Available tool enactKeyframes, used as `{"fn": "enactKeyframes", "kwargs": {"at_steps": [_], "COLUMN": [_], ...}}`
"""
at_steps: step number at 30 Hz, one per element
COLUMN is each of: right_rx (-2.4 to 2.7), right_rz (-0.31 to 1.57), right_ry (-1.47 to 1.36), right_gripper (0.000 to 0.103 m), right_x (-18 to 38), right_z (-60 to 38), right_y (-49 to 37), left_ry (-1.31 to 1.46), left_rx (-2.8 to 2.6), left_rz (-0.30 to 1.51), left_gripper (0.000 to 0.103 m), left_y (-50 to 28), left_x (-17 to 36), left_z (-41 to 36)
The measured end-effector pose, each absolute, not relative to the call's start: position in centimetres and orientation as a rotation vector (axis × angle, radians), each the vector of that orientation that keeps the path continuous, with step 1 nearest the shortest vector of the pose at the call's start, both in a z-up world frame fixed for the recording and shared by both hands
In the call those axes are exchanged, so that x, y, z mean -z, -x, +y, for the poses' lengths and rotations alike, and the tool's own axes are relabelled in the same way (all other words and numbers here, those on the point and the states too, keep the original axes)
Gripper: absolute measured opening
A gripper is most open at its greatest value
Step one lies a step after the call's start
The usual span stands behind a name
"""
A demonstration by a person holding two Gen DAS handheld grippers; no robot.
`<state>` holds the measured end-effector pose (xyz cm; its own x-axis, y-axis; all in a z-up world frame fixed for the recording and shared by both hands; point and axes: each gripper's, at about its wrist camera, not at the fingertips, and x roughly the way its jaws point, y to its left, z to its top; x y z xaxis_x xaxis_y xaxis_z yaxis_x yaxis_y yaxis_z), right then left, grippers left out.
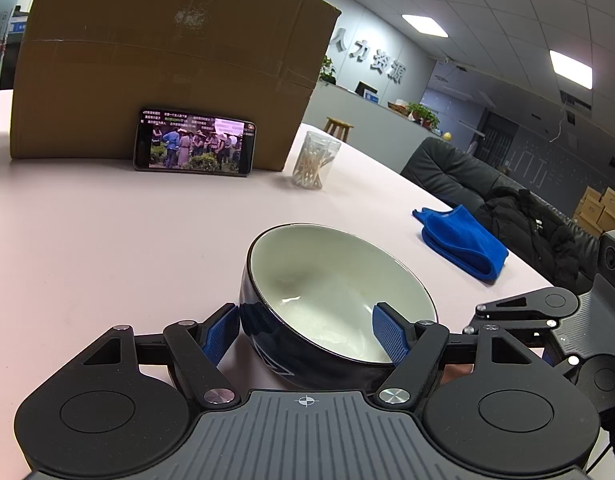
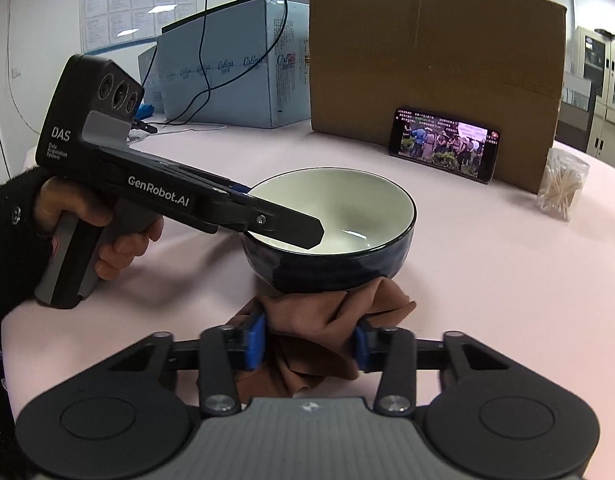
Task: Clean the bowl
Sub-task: 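Wipe the bowl's base with the cloth in the right gripper while the left gripper holds the rim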
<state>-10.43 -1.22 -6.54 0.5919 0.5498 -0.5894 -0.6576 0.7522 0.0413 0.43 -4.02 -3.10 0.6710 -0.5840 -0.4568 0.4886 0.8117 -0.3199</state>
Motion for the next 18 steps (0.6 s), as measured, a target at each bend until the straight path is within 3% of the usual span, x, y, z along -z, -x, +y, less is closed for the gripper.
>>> {"fn": "enactKeyframes", "kwargs": {"at_steps": [4,18], "right_rx": [-0.748,-0.641], "right_rz": [0.602,0.543], "right_ry": [0.153,0.085], "right_gripper": [0.014,0.014], "right_x": [6.3,4.8], "right_z": [-1.6,-4.3], "right_y": [10.6,10.3], "left_ry": [0.177,0.179], "left_rx": [0.608,0.607], "left_rz": [0.575,0.577], "left_gripper": [0.074,0.074], "left_y": [-0.4,-0.5], "left_x": [3.1,3.1], "left_z": [-4.0,-4.2]}}
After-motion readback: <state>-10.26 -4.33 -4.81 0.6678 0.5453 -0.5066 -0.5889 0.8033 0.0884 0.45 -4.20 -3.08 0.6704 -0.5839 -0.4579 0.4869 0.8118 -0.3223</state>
